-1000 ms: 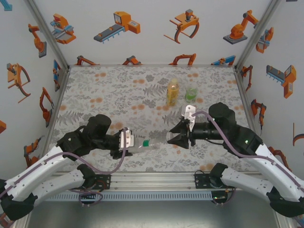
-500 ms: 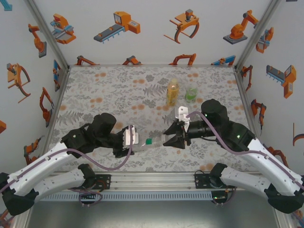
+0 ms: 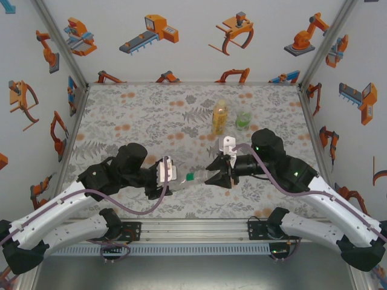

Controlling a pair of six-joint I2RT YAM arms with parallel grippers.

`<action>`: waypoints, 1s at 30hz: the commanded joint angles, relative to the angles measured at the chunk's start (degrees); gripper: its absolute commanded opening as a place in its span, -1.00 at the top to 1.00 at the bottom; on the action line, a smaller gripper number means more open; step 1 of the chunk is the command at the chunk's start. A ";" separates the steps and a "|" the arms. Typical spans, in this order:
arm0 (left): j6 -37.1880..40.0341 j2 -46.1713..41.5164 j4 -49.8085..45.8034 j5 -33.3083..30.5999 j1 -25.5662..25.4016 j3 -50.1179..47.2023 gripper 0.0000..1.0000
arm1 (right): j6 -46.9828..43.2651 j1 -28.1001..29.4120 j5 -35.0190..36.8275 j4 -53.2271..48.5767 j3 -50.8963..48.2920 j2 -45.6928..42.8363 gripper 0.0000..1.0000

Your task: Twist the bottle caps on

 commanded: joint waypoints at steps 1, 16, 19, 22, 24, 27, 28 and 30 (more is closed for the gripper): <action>-0.50 -0.31 2.36 1.82 -0.38 0.14 0.92 | 0.49 0.38 0.24 3.46 -0.66 0.12 0.91; -0.04 0.74 2.66 2.92 -0.47 0.53 0.93 | 0.02 0.73 -2.52 2.14 0.04 1.81 1.00; -0.44 0.40 3.66 3.47 -0.43 0.42 0.94 | 0.09 0.82 -2.47 2.35 -0.12 1.90 1.00; -0.51 -0.06 4.41 3.26 -0.47 0.18 0.97 | 2.68 0.82 -2.41 2.60 0.13 2.37 1.00; -0.51 -0.24 4.59 2.87 -0.47 0.03 0.97 | 6.67 0.82 -2.15 3.04 0.30 2.83 1.00; -0.29 -0.51 4.68 2.01 -0.47 -0.21 0.98 | 17.93 0.82 1.08 4.91 -0.55 2.96 1.00; -0.16 -0.58 4.80 1.77 -0.46 -0.32 0.98 | 22.00 0.82 2.71 5.40 -1.01 2.87 1.00; -0.02 -0.50 5.42 1.37 -0.47 -0.60 0.98 | 32.10 0.89 6.33 5.78 -2.04 2.74 1.00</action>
